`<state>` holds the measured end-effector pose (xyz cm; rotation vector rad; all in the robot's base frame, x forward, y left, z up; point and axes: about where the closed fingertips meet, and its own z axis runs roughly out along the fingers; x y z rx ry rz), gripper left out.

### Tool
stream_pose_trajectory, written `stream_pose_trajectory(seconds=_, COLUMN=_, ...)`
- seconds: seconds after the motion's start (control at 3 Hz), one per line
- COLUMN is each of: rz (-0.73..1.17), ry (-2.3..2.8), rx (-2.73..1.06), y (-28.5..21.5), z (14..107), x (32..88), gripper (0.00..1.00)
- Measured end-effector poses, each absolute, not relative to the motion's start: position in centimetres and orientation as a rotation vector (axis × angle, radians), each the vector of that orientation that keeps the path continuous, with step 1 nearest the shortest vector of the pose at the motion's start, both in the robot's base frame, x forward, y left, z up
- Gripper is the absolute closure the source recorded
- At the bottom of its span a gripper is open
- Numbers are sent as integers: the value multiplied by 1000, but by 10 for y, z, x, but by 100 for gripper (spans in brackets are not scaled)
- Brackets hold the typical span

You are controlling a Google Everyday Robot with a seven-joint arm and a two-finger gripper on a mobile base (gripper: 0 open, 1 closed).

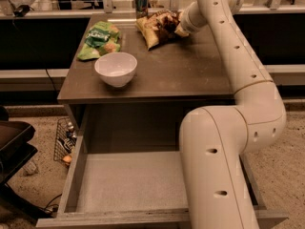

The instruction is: Place brown chip bag into top drawer

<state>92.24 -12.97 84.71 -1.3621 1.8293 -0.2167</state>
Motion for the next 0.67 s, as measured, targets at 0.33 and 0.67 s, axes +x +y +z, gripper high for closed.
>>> stream_pose_trajectory(seconds=0.33, rz=-205, ry=1802, rx=-1350, y=-128, z=859, x=921, gripper=100)
stream_pose_trajectory(seconds=0.67, rz=-242, ry=1766, rx=-1338, y=-129, z=896, x=915, gripper=100)
